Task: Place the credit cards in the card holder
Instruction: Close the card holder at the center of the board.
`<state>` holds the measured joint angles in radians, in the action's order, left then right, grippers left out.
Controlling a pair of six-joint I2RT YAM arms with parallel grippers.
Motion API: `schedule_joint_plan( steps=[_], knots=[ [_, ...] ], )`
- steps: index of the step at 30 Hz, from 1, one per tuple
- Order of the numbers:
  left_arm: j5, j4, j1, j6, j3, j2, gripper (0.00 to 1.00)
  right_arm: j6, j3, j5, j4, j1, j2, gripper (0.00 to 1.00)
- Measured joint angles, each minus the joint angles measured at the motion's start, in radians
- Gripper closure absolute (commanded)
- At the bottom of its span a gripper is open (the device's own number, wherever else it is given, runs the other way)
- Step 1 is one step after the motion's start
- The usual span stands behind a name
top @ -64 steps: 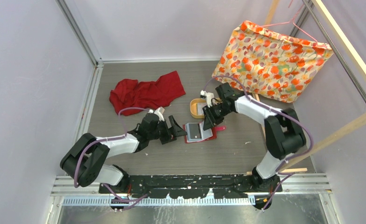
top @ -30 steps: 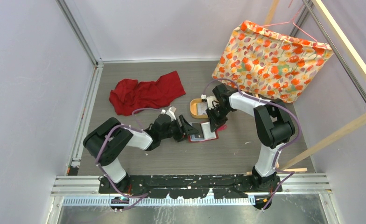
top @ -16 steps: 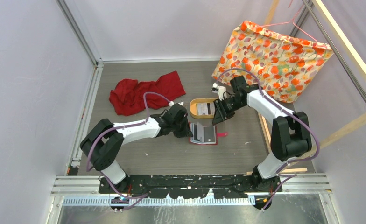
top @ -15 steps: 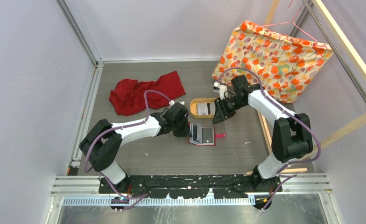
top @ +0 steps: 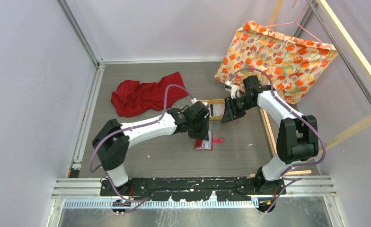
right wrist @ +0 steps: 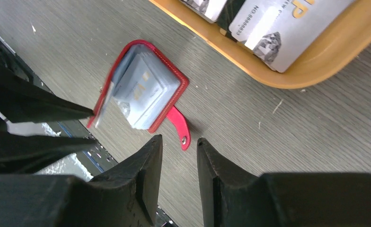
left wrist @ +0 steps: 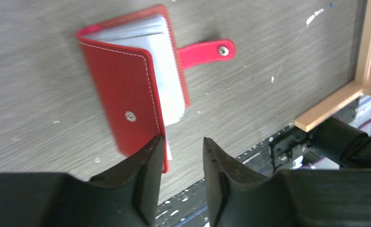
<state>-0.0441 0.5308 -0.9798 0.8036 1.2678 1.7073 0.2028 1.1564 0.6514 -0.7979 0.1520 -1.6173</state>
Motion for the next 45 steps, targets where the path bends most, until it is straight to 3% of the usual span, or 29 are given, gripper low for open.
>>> schedule_joint_plan(
  steps=[4,9,16,21,24,27,32,45],
  knots=[
    [-0.081,-0.087,-0.019,0.020,-0.003,0.069,0.50,0.000,-0.008,0.002,0.000,-0.015,0.000,0.62],
    [-0.143,-0.222,-0.021,0.046,-0.072,0.101,0.49,0.000,-0.023,0.024,0.002,-0.016,0.001,0.61],
    [-0.187,-0.453,0.006,0.034,-0.269,-0.026,0.48,0.028,-0.113,0.106,0.001,-0.019,0.046,0.61],
    [-0.166,-0.527,0.070,-0.038,-0.379,-0.266,0.55,0.075,-0.151,0.130,-0.026,-0.019,0.066,0.61],
    [-0.157,-0.537,0.135,-0.085,-0.409,-0.332,0.69,0.107,-0.151,0.134,-0.056,-0.018,0.050,0.60],
    [-0.160,-0.531,0.185,-0.111,-0.423,-0.268,0.69,0.126,-0.144,0.132,-0.078,-0.016,0.014,0.57],
    [-0.209,-0.536,0.195,-0.126,-0.440,-0.091,0.58,0.143,-0.139,0.097,-0.094,-0.016,-0.016,0.44],
    [-0.298,-0.770,0.192,0.009,-0.512,0.011,0.61,0.200,-0.071,0.063,-0.167,0.003,-0.175,0.53]
  ],
)
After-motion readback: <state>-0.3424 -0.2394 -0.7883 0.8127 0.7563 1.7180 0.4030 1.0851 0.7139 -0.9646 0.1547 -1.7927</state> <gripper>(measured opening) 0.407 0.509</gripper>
